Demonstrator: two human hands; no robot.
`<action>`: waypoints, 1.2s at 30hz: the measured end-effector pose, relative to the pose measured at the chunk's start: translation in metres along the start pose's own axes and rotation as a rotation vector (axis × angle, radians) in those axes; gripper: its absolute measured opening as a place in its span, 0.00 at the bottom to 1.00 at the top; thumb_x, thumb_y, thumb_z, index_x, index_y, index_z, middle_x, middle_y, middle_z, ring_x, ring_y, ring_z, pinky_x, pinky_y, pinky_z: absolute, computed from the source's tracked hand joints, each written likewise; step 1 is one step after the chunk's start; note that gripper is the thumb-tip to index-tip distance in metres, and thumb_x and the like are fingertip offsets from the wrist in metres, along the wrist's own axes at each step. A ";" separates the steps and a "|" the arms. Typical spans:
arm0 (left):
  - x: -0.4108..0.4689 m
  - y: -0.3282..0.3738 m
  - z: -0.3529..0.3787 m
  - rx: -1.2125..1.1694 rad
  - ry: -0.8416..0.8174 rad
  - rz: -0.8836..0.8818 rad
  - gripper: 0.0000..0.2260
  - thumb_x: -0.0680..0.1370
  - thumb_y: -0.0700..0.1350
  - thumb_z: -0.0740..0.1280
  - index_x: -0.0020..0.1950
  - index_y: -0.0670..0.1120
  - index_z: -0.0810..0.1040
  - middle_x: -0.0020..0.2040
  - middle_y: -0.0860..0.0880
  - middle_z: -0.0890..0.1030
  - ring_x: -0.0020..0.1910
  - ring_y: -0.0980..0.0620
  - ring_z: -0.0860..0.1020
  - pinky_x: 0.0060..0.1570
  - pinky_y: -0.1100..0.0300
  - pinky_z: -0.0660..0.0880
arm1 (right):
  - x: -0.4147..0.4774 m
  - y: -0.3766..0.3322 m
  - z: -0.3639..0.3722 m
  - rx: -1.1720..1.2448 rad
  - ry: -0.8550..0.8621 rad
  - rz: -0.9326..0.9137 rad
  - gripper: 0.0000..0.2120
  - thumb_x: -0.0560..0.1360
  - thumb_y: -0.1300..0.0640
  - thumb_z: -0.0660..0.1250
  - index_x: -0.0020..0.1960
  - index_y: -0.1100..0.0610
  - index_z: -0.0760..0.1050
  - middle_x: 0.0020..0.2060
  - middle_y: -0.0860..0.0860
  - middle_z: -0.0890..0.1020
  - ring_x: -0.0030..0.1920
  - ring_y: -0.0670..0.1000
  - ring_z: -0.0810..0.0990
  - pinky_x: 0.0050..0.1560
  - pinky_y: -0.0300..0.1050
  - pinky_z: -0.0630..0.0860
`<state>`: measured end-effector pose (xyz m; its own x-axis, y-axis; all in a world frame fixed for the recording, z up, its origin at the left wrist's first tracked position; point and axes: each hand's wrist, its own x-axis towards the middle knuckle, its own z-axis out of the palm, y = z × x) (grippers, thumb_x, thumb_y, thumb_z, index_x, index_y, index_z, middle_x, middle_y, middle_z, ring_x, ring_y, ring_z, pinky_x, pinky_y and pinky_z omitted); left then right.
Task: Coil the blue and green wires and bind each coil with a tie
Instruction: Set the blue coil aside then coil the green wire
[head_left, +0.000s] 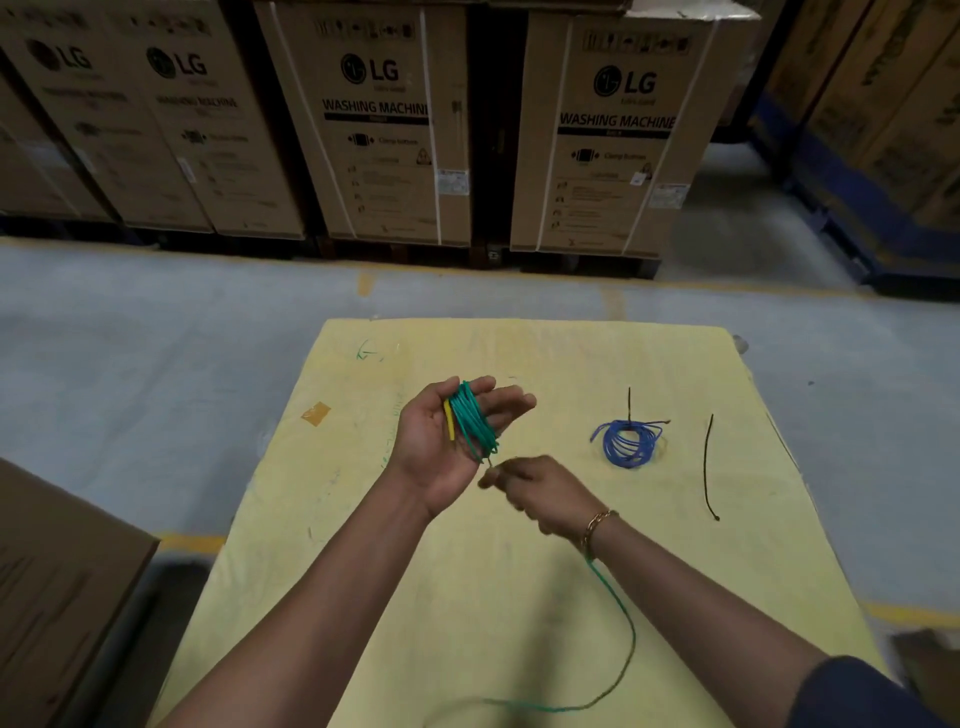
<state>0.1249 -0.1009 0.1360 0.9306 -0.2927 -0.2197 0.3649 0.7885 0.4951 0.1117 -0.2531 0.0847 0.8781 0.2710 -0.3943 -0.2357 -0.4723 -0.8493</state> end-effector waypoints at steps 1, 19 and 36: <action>0.002 -0.001 -0.001 0.011 -0.003 0.000 0.15 0.82 0.45 0.55 0.51 0.36 0.76 0.52 0.31 0.83 0.57 0.31 0.81 0.71 0.45 0.68 | -0.002 0.002 0.007 0.013 -0.050 0.020 0.14 0.81 0.46 0.63 0.50 0.52 0.84 0.29 0.48 0.70 0.26 0.46 0.63 0.24 0.35 0.58; -0.010 -0.011 -0.037 0.965 -0.054 -0.306 0.21 0.83 0.47 0.49 0.41 0.41 0.77 0.23 0.42 0.73 0.26 0.49 0.71 0.60 0.47 0.74 | -0.010 -0.047 -0.070 -0.349 0.000 -0.326 0.05 0.77 0.52 0.71 0.48 0.52 0.84 0.39 0.45 0.83 0.37 0.40 0.77 0.41 0.39 0.73; -0.021 -0.017 -0.015 0.210 -0.235 -0.360 0.17 0.81 0.48 0.54 0.39 0.42 0.73 0.21 0.48 0.68 0.22 0.50 0.70 0.55 0.54 0.75 | -0.010 -0.026 -0.026 0.212 -0.199 -0.149 0.13 0.74 0.63 0.61 0.43 0.46 0.77 0.30 0.47 0.71 0.26 0.44 0.65 0.27 0.39 0.55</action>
<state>0.0988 -0.1006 0.1195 0.7165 -0.6606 -0.2242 0.6404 0.4954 0.5869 0.1202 -0.2649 0.1199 0.8160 0.4924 -0.3029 -0.2100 -0.2357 -0.9489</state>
